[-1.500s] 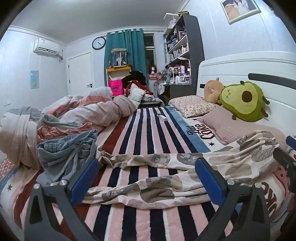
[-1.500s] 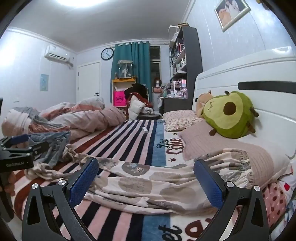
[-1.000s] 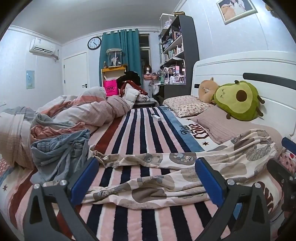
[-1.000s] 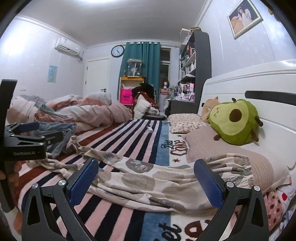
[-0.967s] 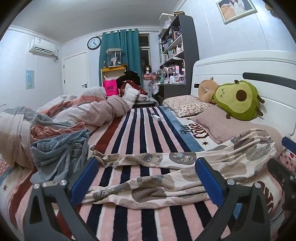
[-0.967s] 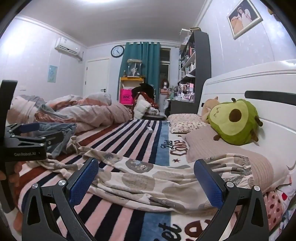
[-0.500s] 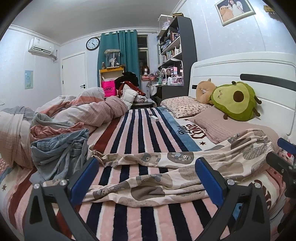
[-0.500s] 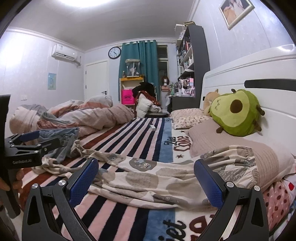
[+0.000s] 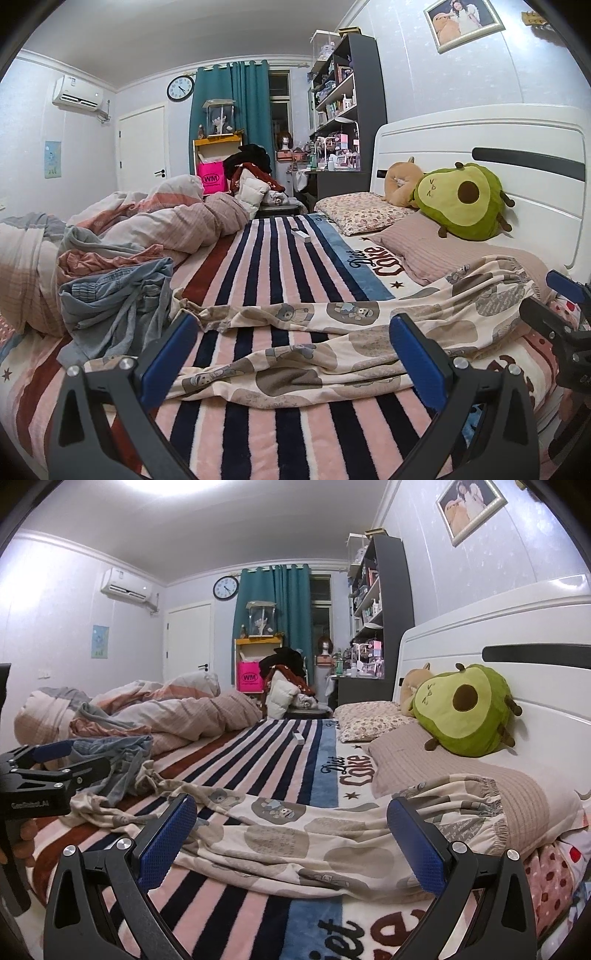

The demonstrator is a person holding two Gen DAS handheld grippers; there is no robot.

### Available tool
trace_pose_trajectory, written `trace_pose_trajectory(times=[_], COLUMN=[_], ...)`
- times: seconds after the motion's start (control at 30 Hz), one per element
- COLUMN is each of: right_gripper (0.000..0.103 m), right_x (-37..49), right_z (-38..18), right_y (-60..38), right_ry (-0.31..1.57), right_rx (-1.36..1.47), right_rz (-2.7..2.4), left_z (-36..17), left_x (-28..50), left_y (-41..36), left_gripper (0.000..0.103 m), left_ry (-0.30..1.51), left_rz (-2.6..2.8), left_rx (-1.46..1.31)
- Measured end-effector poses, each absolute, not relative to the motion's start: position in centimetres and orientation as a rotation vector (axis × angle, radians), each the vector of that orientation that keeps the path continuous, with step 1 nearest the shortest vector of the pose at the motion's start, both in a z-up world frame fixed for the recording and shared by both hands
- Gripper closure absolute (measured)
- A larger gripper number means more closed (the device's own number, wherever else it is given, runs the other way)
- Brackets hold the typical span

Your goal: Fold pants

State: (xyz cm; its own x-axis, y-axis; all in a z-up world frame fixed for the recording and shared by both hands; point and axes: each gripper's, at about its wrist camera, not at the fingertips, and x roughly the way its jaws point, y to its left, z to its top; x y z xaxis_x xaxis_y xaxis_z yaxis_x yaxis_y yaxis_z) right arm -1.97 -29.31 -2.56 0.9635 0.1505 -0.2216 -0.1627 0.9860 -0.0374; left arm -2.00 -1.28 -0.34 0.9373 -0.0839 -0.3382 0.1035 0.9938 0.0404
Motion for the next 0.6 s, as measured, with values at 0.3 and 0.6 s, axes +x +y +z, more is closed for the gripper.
trace_pose_trajectory(times=[0.3, 0.6], right_gripper=[0.000, 0.000], right_x=[-1.95, -2.09], right_z=[-2.63, -2.68], right_y=[-29.38, -29.81], right_ry=[0.221, 0.219], right_rx=[-0.055, -0.057], right_rz=[0.160, 0.161], left_z=[-0.26, -0.22], left_x=[-2.22, -2.39], left_y=[-1.22, -0.92], left_gripper=[0.001, 0.001], left_ry=[0.341, 0.344], left_rz=[-0.094, -0.092], left_rx=[0.057, 0.056])
